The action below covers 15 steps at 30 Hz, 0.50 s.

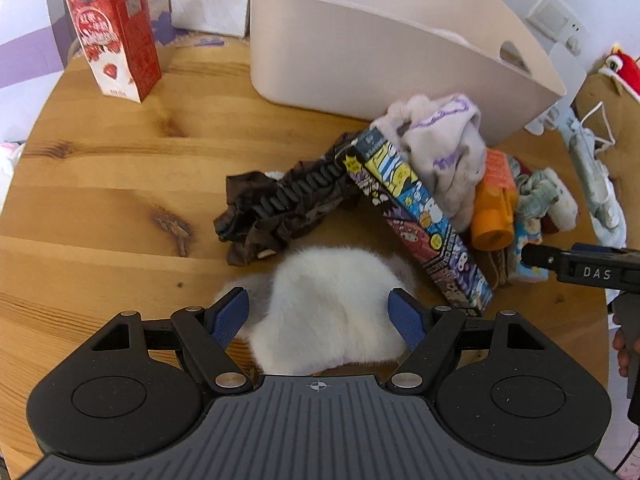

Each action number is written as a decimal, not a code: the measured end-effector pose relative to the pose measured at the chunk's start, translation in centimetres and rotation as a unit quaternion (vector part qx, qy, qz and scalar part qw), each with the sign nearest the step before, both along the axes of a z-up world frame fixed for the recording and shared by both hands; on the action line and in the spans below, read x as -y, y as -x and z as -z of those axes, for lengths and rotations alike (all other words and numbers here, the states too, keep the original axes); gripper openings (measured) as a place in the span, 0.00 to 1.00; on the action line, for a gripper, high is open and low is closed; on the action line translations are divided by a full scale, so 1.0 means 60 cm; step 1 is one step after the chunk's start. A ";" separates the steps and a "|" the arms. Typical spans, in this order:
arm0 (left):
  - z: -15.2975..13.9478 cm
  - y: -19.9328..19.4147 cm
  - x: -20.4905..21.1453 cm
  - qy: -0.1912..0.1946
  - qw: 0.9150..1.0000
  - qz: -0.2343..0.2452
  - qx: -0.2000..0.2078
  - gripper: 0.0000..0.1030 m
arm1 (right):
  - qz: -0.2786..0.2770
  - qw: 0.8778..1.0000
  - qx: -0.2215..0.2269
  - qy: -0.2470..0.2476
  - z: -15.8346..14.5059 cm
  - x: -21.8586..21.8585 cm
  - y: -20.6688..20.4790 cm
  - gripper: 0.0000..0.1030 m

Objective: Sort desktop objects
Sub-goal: 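Move both tools back to the table items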

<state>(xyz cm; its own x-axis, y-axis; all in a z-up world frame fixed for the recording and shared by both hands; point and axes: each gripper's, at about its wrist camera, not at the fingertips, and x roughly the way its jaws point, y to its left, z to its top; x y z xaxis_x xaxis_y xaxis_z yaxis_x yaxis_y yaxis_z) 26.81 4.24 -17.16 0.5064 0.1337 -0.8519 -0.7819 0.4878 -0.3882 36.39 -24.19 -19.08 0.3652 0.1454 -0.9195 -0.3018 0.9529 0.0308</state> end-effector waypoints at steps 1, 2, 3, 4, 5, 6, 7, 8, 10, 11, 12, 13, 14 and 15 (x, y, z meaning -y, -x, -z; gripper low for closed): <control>0.004 -0.003 -0.002 0.005 1.000 0.001 -0.005 0.76 | -0.001 1.000 0.000 0.002 0.002 -0.002 -0.001 1.00; 0.008 -0.005 -0.004 0.009 1.000 0.000 -0.008 0.76 | -0.002 1.000 -0.002 0.004 0.004 -0.003 -0.003 1.00; 0.012 -0.007 -0.006 0.013 1.000 -0.001 -0.009 0.77 | -0.002 1.000 -0.004 0.006 0.007 -0.005 -0.004 1.00; 0.014 -0.008 -0.007 0.017 1.000 -0.002 -0.009 0.78 | -0.002 1.000 -0.007 0.007 0.010 -0.006 -0.005 1.00; 0.017 -0.009 -0.009 0.020 1.000 -0.003 -0.009 0.78 | -0.002 1.000 -0.010 0.008 0.013 -0.007 -0.006 1.00; 0.019 -0.010 -0.010 0.023 1.000 -0.004 -0.010 0.79 | -0.002 1.000 -0.013 0.009 0.016 -0.008 -0.007 1.00; 0.022 -0.011 -0.012 0.025 1.000 -0.005 -0.010 0.80 | -0.002 1.000 -0.015 0.011 0.019 -0.009 -0.009 1.00; 0.024 -0.012 -0.013 0.027 1.000 -0.005 -0.010 0.80 | -0.002 1.000 -0.017 0.012 0.023 -0.009 -0.010 1.00; 0.029 -0.013 -0.015 0.029 1.000 -0.005 -0.009 0.81 | -0.002 1.000 -0.019 0.012 0.027 -0.010 -0.011 0.99; 0.031 -0.013 -0.016 0.028 1.000 -0.005 -0.007 0.81 | -0.001 1.000 -0.018 0.012 0.028 -0.010 -0.012 0.97; 0.032 -0.014 -0.016 0.026 1.000 -0.006 -0.005 0.81 | 0.001 1.000 -0.017 0.012 0.030 -0.011 -0.013 0.96; 0.032 -0.016 -0.015 0.024 1.000 -0.006 -0.004 0.82 | 0.002 1.000 -0.019 0.012 0.032 -0.011 -0.014 0.94; 0.032 -0.018 -0.014 0.023 1.000 -0.006 -0.005 0.82 | 0.002 1.000 -0.021 0.012 0.032 -0.012 -0.014 0.93; 0.032 -0.020 -0.013 0.021 1.000 -0.006 -0.006 0.82 | 0.002 1.000 -0.019 0.014 0.032 -0.014 -0.013 0.92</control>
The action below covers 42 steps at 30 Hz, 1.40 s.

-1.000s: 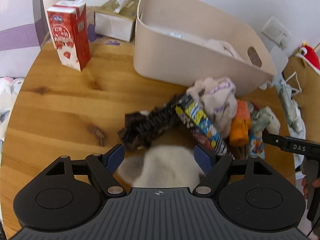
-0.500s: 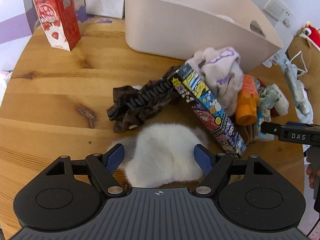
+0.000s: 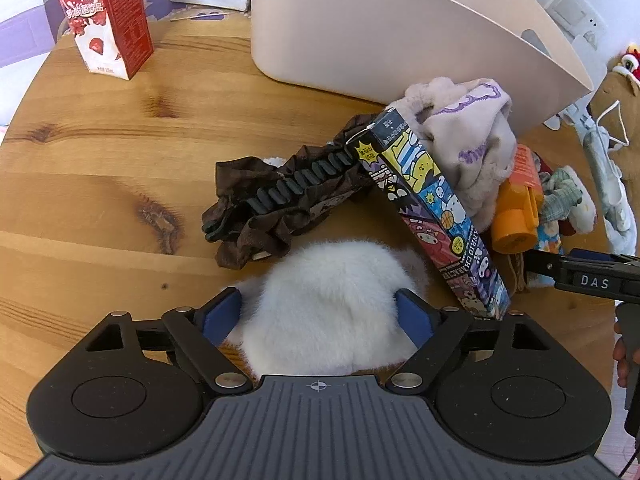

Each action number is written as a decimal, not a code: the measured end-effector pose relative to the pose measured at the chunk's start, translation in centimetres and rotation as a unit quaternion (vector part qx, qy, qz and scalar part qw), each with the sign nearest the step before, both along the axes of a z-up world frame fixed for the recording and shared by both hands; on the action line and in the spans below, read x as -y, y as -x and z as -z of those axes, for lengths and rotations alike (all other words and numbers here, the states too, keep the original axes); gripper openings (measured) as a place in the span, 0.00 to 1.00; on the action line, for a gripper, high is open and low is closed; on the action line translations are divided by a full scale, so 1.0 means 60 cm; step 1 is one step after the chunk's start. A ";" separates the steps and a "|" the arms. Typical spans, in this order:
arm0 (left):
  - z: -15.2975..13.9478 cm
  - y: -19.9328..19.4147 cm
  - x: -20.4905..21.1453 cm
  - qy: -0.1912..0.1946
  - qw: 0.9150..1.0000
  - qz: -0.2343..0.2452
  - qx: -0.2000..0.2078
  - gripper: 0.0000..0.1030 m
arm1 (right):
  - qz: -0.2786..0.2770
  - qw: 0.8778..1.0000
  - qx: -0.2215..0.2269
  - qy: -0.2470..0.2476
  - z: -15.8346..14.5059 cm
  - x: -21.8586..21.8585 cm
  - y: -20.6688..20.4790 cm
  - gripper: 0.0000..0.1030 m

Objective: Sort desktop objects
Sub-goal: 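Move both tools back to the table items, then grasp the white fluffy plush with the left tool while the right tool grasps the tissue pack, then carry the white plush and tissue pack over the basket and lower them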

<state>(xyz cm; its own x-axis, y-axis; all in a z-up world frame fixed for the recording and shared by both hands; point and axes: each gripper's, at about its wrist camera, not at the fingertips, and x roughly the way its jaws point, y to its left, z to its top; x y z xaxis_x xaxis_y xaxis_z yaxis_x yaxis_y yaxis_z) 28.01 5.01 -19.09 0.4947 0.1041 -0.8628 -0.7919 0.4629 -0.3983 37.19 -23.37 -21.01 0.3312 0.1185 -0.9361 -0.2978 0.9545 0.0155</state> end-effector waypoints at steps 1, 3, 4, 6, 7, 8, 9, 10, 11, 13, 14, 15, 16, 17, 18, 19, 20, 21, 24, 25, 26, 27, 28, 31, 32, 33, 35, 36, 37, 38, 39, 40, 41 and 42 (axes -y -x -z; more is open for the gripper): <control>0.000 -0.002 0.001 -0.003 1.000 0.000 -0.001 0.83 | -0.002 1.000 0.002 0.001 0.000 -0.002 0.000 0.91; 0.001 -0.006 0.003 -0.004 1.000 0.001 -0.002 0.85 | -0.005 1.000 0.005 0.004 0.000 -0.006 0.001 0.91; 0.001 -0.008 0.004 -0.005 1.000 0.002 -0.003 0.85 | -0.007 1.000 0.007 0.006 0.000 -0.008 0.002 0.91; 0.000 -0.013 0.006 -0.012 1.000 0.010 -0.005 0.85 | -0.009 1.000 0.011 0.008 0.000 -0.011 0.005 0.89; -0.001 -0.014 0.007 -0.015 1.000 0.013 -0.006 0.85 | -0.009 1.000 0.012 0.007 -0.001 -0.012 0.006 0.87; -0.001 -0.015 0.008 -0.017 1.000 0.016 -0.007 0.85 | -0.010 1.000 0.013 0.007 -0.002 -0.013 0.007 0.86; -0.001 -0.015 0.008 -0.019 1.000 0.016 -0.007 0.85 | -0.012 1.000 0.014 0.007 -0.003 -0.014 0.009 0.84; -0.002 -0.015 0.009 -0.020 1.000 0.017 -0.007 0.85 | -0.015 1.000 0.015 0.007 -0.004 -0.016 0.010 0.81; -0.002 -0.015 0.010 -0.021 1.000 0.017 -0.008 0.84 | -0.016 1.000 0.017 0.006 -0.005 -0.017 0.012 0.78; -0.003 -0.014 0.014 -0.026 0.999 0.019 -0.009 0.79 | -0.020 1.000 0.020 0.005 -0.009 -0.014 0.014 0.73; -0.004 -0.014 0.016 -0.031 0.999 0.022 -0.010 0.76 | -0.021 1.000 0.021 0.003 -0.011 -0.015 0.015 0.68; -0.005 -0.013 0.016 -0.036 0.999 0.026 -0.011 0.70 | -0.022 1.000 0.022 0.001 -0.010 -0.012 0.012 0.64; -0.006 -0.010 0.019 -0.043 0.998 0.032 -0.012 0.61 | -0.024 0.999 0.023 -0.001 -0.012 -0.011 0.013 0.56; -0.008 -0.013 0.021 -0.048 0.998 0.036 -0.014 0.56 | -0.025 0.999 0.024 -0.002 -0.015 -0.012 0.017 0.47; -0.009 -0.013 0.023 -0.052 0.998 0.040 -0.016 0.48 | -0.028 0.999 0.025 -0.002 -0.017 -0.012 0.019 0.43; -0.009 -0.009 0.023 -0.053 0.998 0.044 -0.013 0.38 | -0.029 0.999 0.024 -0.001 -0.017 -0.012 0.021 0.41; -0.009 -0.004 0.022 -0.049 0.998 0.047 -0.008 0.34 | -0.028 0.999 0.023 -0.002 -0.017 -0.011 0.022 0.41; -0.008 0.000 0.021 -0.043 0.998 0.048 0.000 0.27 | -0.028 0.999 0.023 -0.002 -0.017 -0.010 0.025 0.41; -0.009 0.011 0.018 -0.037 0.998 0.043 0.009 0.22 | -0.024 0.999 0.023 -0.004 -0.018 -0.005 0.033 0.41; -0.008 0.011 0.024 -0.039 0.998 0.042 0.010 0.21 | -0.023 0.999 0.022 -0.005 -0.019 -0.004 0.037 0.41; -0.009 0.012 0.030 -0.041 0.998 0.042 0.010 0.20 | -0.022 1.000 0.021 -0.006 -0.020 -0.002 0.040 0.41; -0.011 0.016 0.033 -0.043 0.998 0.043 0.011 0.19 | -0.020 1.000 0.021 -0.008 -0.021 0.001 0.044 0.41; -0.011 0.020 0.036 -0.045 0.998 0.043 0.013 0.19 | -0.018 1.000 0.022 -0.009 -0.023 0.003 0.046 0.41; -0.018 0.034 0.044 -0.049 0.998 0.041 0.017 0.17 | -0.009 0.999 0.024 -0.019 -0.035 0.010 0.056 0.41; -0.021 0.039 0.046 -0.051 0.998 0.040 0.019 0.17 | -0.005 0.999 0.026 -0.024 -0.040 0.013 0.059 0.41; -0.024 0.042 0.047 -0.054 0.998 0.040 0.020 0.17 | -0.004 0.999 0.028 -0.027 -0.044 0.016 0.060 0.41; -0.031 0.050 0.048 -0.059 0.997 0.037 0.023 0.17 | -0.003 0.999 0.032 -0.032 -0.055 0.017 0.065 0.41; -0.036 0.055 0.049 -0.060 0.997 0.035 0.026 0.17 | -0.003 0.999 0.034 -0.036 -0.060 0.019 0.068 0.41; -0.040 0.058 0.050 -0.062 0.997 0.033 0.028 0.17 | -0.002 0.999 0.036 -0.040 -0.064 0.021 0.071 0.41; -0.043 0.061 0.047 -0.065 0.997 0.030 0.031 0.17 | 0.001 0.998 0.038 -0.044 -0.069 0.022 0.073 0.41; -0.048 0.065 0.049 -0.066 0.997 0.029 0.033 0.17 | 0.002 0.998 0.040 -0.047 -0.073 0.024 0.076 0.41; -0.053 0.068 0.049 -0.069 0.997 0.027 0.036 0.17 | 0.004 0.998 0.043 -0.050 -0.077 0.026 0.077 0.41; -0.057 0.070 0.048 -0.072 0.996 0.025 0.038 0.17 | 0.005 0.998 0.045 -0.053 -0.081 0.026 0.078 0.41; -0.061 0.072 0.046 -0.075 0.996 0.024 0.041 0.17 | 0.006 0.997 0.047 -0.056 -0.086 0.027 0.078 0.41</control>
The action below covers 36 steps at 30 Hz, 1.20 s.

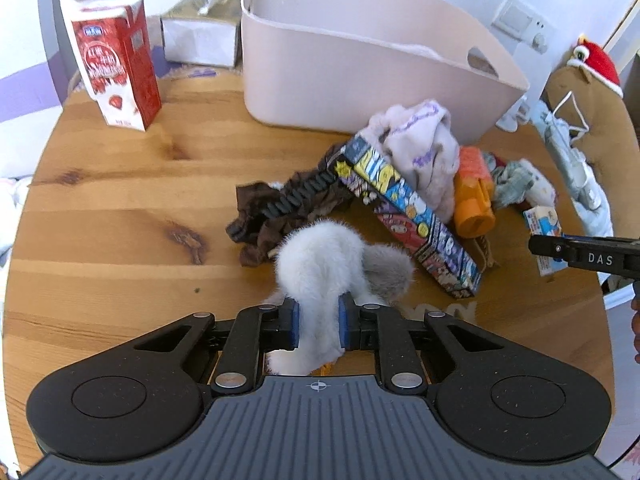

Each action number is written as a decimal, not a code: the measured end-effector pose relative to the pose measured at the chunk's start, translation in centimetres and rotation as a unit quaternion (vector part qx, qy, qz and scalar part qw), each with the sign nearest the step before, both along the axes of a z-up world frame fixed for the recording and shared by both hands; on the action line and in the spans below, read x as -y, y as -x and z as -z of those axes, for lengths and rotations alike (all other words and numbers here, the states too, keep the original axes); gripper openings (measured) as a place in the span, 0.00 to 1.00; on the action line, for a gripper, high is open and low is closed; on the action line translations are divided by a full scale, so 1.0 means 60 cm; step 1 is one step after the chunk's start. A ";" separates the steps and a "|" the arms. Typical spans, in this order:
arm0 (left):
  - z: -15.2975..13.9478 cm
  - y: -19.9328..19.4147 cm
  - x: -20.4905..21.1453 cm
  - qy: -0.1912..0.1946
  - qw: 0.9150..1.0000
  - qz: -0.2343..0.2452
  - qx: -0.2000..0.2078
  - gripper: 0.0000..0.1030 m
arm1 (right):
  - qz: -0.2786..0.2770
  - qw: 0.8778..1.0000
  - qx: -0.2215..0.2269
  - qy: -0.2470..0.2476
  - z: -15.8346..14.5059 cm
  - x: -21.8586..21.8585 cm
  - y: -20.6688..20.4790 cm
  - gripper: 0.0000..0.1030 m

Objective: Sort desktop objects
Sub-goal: 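Carry the white plush and tissue pack over the basket and lower them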

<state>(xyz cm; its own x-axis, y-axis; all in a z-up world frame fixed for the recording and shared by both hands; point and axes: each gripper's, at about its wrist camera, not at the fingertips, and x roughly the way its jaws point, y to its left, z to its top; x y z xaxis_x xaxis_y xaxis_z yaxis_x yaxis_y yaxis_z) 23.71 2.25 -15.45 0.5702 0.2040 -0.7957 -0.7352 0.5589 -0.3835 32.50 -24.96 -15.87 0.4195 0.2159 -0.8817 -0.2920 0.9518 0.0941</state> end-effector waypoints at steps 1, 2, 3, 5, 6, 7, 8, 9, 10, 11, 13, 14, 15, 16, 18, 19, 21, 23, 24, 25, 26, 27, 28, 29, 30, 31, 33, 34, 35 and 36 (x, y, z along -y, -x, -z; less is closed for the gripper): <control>-0.005 0.002 0.000 -0.004 1.000 -0.002 0.003 0.17 | 0.000 1.000 0.003 -0.002 -0.004 -0.001 0.000 0.41; -0.012 0.005 -0.001 -0.011 1.000 -0.006 0.007 0.17 | -0.001 1.000 0.006 -0.004 -0.008 -0.001 0.001 0.41; -0.020 0.007 -0.001 -0.019 1.000 -0.009 0.012 0.17 | -0.002 1.000 0.009 -0.006 -0.012 -0.002 -0.001 0.41; -0.033 0.011 -0.003 -0.028 0.999 -0.016 0.021 0.17 | -0.005 1.000 0.013 -0.011 -0.019 -0.003 -0.002 0.41; -0.041 0.014 -0.005 -0.031 0.999 -0.021 0.026 0.17 | -0.003 1.000 0.016 -0.014 -0.024 -0.003 -0.003 0.41; -0.048 0.015 -0.007 -0.034 0.999 -0.025 0.031 0.17 | -0.001 1.000 0.018 -0.018 -0.027 -0.002 -0.004 0.41; -0.054 0.015 -0.009 -0.037 0.998 -0.027 0.036 0.17 | 0.001 1.000 0.021 -0.022 -0.032 -0.002 -0.003 0.41; -0.061 0.016 -0.012 -0.041 0.998 -0.028 0.039 0.17 | 0.003 0.999 0.023 -0.027 -0.037 -0.001 -0.003 0.41; -0.068 0.016 -0.014 -0.043 0.998 -0.029 0.042 0.17 | 0.005 0.999 0.024 -0.031 -0.041 -0.001 -0.003 0.41; -0.074 0.016 -0.016 -0.047 0.997 -0.029 0.045 0.17 | 0.005 0.999 0.026 -0.034 -0.047 -0.001 -0.003 0.41; -0.087 0.016 -0.022 -0.056 0.997 -0.028 0.052 0.17 | 0.005 0.999 0.034 -0.038 -0.057 -0.002 -0.004 0.41; -0.093 0.015 -0.025 -0.062 0.996 -0.028 0.054 0.17 | 0.004 0.998 0.038 -0.040 -0.063 -0.002 -0.004 0.41; -0.098 0.014 -0.027 -0.065 0.996 -0.027 0.056 0.17 | 0.004 0.998 0.042 -0.042 -0.069 -0.003 -0.005 0.41; -0.104 0.013 -0.031 -0.069 0.996 -0.026 0.059 0.17 | 0.004 0.998 0.047 -0.044 -0.076 -0.003 -0.007 0.41; -0.114 0.011 -0.039 -0.077 0.995 -0.026 0.063 0.17 | 0.004 0.997 0.054 -0.048 -0.087 -0.004 -0.015 0.41; -0.118 0.010 -0.044 -0.081 0.994 -0.025 0.066 0.17 | 0.003 0.997 0.058 -0.050 -0.092 -0.005 -0.017 0.41; -0.131 0.006 -0.053 -0.091 0.993 -0.025 0.071 0.17 | 0.000 0.996 0.067 -0.051 -0.102 -0.008 -0.025 0.41; -0.141 -0.001 -0.063 -0.099 0.992 -0.017 0.075 0.17 | -0.004 0.996 0.077 -0.049 -0.110 -0.012 -0.034 0.41; -0.145 -0.004 -0.068 -0.102 0.992 -0.013 0.077 0.17 | -0.006 0.995 0.082 -0.049 -0.114 -0.014 -0.039 0.41; -0.150 -0.006 -0.072 -0.109 0.991 -0.014 0.079 0.17 | -0.008 0.995 0.086 -0.048 -0.118 -0.016 -0.044 0.41; -0.155 -0.009 -0.078 -0.115 0.990 -0.013 0.080 0.17 | -0.011 0.995 0.091 -0.048 -0.122 -0.020 -0.048 0.41; -0.159 -0.011 -0.083 -0.118 0.990 -0.011 0.082 0.17 | -0.013 0.994 0.096 -0.047 -0.127 -0.023 -0.053 0.41; -0.162 -0.012 -0.089 -0.121 0.989 -0.010 0.084 0.17 | -0.015 0.994 0.102 -0.047 -0.132 -0.026 -0.058 0.41; -0.165 -0.015 -0.095 -0.121 0.989 -0.009 0.086 0.17 | -0.017 0.993 0.107 -0.047 -0.136 -0.028 -0.062 0.41; -0.167 -0.018 -0.103 -0.119 0.989 -0.007 0.088 0.17 | -0.018 0.992 0.112 -0.047 -0.140 -0.031 -0.068 0.41; -0.169 -0.021 -0.109 -0.118 0.989 -0.008 0.091 0.17 | -0.019 0.992 0.115 -0.047 -0.144 -0.034 -0.073 0.41; -0.174 -0.028 -0.121 -0.121 0.988 -0.009 0.094 0.17 | -0.020 0.991 0.123 -0.047 -0.151 -0.040 -0.084 0.41; -0.178 -0.032 -0.126 -0.124 0.988 -0.008 0.096 0.17 | -0.021 0.991 0.126 -0.046 -0.152 -0.043 -0.088 0.42; -0.181 -0.036 -0.130 -0.128 0.987 -0.007 0.097 0.17 | -0.021 0.990 0.129 -0.046 -0.154 -0.046 -0.091 0.41; -0.184 -0.041 -0.134 -0.130 0.987 -0.005 0.098 0.17 | -0.023 0.990 0.133 -0.045 -0.156 -0.049 -0.095 0.41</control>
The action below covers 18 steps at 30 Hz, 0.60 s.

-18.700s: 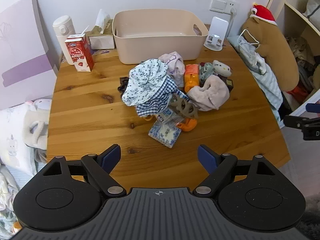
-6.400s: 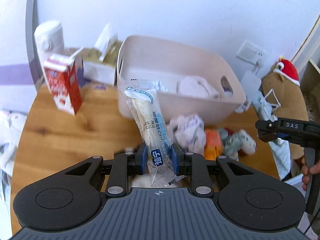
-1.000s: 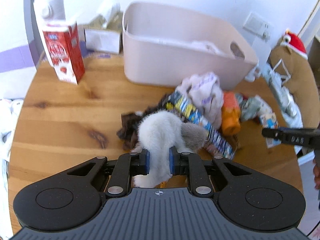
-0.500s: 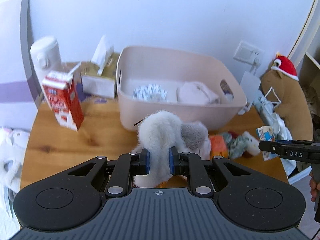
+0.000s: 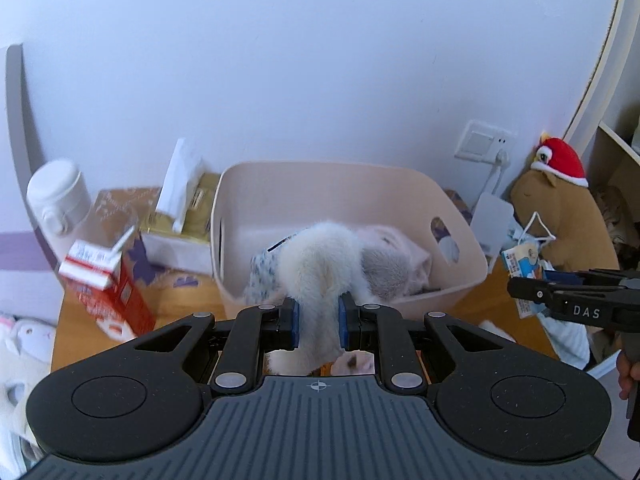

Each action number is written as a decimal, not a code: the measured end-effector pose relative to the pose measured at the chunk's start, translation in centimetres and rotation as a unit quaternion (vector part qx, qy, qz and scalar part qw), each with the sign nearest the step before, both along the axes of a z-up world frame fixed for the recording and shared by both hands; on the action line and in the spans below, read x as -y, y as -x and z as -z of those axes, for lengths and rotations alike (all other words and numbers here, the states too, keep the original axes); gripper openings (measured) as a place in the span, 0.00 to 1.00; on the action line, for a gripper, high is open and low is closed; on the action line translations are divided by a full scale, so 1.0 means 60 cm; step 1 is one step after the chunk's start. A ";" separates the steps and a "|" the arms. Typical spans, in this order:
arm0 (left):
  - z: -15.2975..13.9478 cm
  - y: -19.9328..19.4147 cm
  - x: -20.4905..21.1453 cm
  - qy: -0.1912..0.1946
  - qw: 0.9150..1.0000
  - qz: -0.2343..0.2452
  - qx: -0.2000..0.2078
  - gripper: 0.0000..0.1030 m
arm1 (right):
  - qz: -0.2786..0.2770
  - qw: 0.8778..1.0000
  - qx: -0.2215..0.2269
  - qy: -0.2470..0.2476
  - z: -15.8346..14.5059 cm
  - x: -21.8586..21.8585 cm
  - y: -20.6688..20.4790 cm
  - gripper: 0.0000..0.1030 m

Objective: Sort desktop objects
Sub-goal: 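Carry the white plush and tissue pack over the basket and lower them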

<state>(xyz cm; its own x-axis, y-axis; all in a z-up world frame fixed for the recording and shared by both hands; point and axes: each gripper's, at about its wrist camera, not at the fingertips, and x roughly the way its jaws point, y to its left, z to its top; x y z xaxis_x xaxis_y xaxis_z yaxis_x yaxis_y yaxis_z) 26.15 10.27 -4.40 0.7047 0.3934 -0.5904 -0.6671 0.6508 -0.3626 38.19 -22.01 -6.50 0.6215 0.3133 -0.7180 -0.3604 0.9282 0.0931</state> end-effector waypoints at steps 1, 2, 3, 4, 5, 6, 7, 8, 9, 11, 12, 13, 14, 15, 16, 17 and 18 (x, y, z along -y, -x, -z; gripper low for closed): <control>-0.003 -0.005 -0.004 -0.002 1.000 0.002 0.001 0.17 | -0.002 1.000 0.003 0.001 -0.001 -0.003 -0.003 0.41; -0.006 -0.009 -0.007 -0.004 1.000 0.003 0.003 0.17 | -0.004 1.000 0.006 0.003 -0.002 -0.006 -0.006 0.41; -0.009 -0.014 -0.010 -0.007 1.000 0.006 0.004 0.17 | -0.007 1.000 0.009 0.006 -0.003 -0.010 -0.010 0.42; -0.011 -0.018 -0.011 -0.009 1.000 0.009 0.004 0.17 | -0.009 1.000 0.011 0.008 -0.003 -0.013 -0.014 0.42; -0.013 -0.023 -0.013 -0.011 1.000 0.012 0.004 0.17 | -0.012 1.000 0.013 0.009 -0.003 -0.016 -0.016 0.42; -0.014 -0.028 -0.015 -0.013 1.000 0.014 0.004 0.17 | -0.015 1.000 0.014 0.009 -0.002 -0.019 -0.020 0.42; -0.015 -0.033 -0.016 -0.015 1.000 0.017 0.004 0.17 | -0.017 1.000 0.015 0.010 -0.001 -0.021 -0.023 0.42; -0.015 -0.037 -0.019 -0.016 1.000 0.019 0.003 0.17 | -0.018 1.000 0.017 0.012 0.000 -0.024 -0.026 0.42; -0.015 -0.041 -0.021 -0.016 1.000 0.021 0.003 0.17 | -0.020 1.000 0.019 0.015 0.002 -0.027 -0.031 0.42; -0.014 -0.050 -0.029 -0.016 1.000 0.024 0.003 0.17 | -0.024 0.999 0.022 0.021 0.005 -0.034 -0.039 0.42; -0.012 -0.054 -0.032 -0.016 1.000 0.024 0.003 0.17 | -0.026 0.999 0.025 0.027 0.007 -0.038 -0.045 0.42; -0.011 -0.058 -0.036 -0.014 1.000 0.024 0.003 0.17 | -0.028 0.999 0.028 0.033 0.010 -0.041 -0.048 0.42; -0.010 -0.063 -0.041 -0.013 1.000 0.023 0.002 0.17 | -0.030 0.998 0.030 0.037 0.012 -0.045 -0.052 0.42; -0.008 -0.066 -0.043 -0.010 1.000 0.023 0.002 0.17 | -0.031 0.998 0.031 0.040 0.015 -0.048 -0.057 0.42; -0.006 -0.070 -0.048 -0.008 1.000 0.023 0.001 0.17 | -0.031 0.998 0.031 0.042 0.018 -0.051 -0.061 0.42; -0.003 -0.075 -0.053 -0.005 1.000 0.022 -0.001 0.17 | -0.031 0.998 0.032 0.044 0.019 -0.054 -0.065 0.42; -0.001 -0.079 -0.058 -0.002 1.000 0.022 -0.002 0.17 | -0.032 0.998 0.032 0.046 0.022 -0.058 -0.070 0.42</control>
<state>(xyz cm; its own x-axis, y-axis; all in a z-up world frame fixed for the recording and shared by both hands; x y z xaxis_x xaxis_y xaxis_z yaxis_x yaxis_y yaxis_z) 30.92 13.73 -4.37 0.7194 0.3639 -0.5917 -0.6386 0.6816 -0.3572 42.39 -18.51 -7.83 0.6483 0.2886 -0.7046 -0.4221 0.9064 -0.0171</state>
